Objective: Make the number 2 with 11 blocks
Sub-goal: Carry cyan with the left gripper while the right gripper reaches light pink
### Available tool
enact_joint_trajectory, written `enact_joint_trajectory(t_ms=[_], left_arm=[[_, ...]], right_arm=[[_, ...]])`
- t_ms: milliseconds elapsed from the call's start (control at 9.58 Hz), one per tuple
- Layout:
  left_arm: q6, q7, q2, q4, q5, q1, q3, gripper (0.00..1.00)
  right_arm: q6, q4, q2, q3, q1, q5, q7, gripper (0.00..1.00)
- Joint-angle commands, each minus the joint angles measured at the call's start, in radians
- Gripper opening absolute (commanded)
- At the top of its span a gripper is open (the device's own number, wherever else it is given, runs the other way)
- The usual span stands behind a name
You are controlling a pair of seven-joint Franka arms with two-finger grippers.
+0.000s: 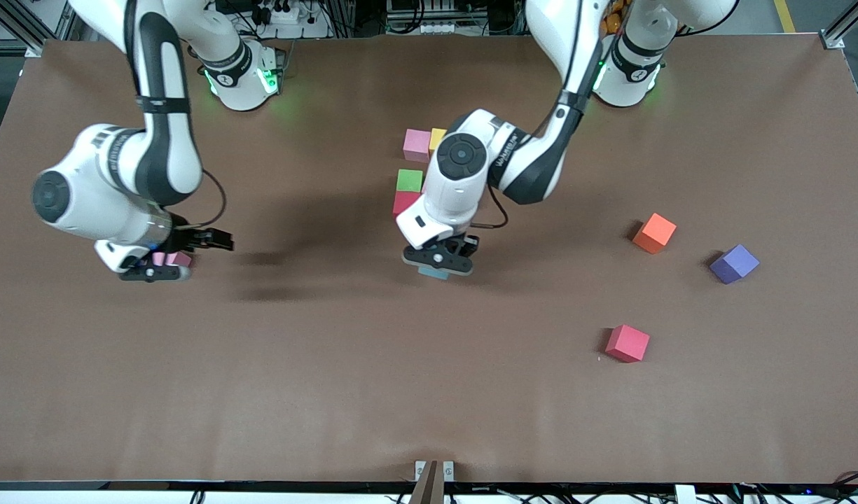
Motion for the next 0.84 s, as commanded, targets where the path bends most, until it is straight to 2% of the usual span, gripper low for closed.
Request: enact_joint_trajectory(t_ms=[0, 104, 313, 418, 731], left_arm=[[-0.027, -0.007, 0.068, 0.061, -0.052, -0.077, 0.063, 0.0], [-0.029, -0.015, 0.097, 0.086, -0.061, -0.095, 0.067, 0.0], [-0.029, -0.027, 0.14, 0.106, -0.159, -0.155, 0.138, 0.0], [-0.029, -0.027, 0.154, 0.108, -0.167, -0.163, 0.141, 0.0], [-0.058, -0.032, 0.184, 0.115, -0.245, -0.183, 0.164, 0.0]], right_arm=[[-0.017, -0.012, -0.007, -0.08, -0.043, -0.033, -0.139, 1.0], [-0.008, -0.012, 0.004, -0.081, -0.1, -0.051, -0.186, 1.0], [0.068, -0.044, 0.027, -0.071, -0.186, -0.061, -0.2, 1.0], [0.142, -0.083, 0.036, -0.036, -0.224, -0.047, -0.195, 1.0], [0.182, -0.081, 0.062, 0.218, -0.466, 0.052, -0.186, 1.0]])
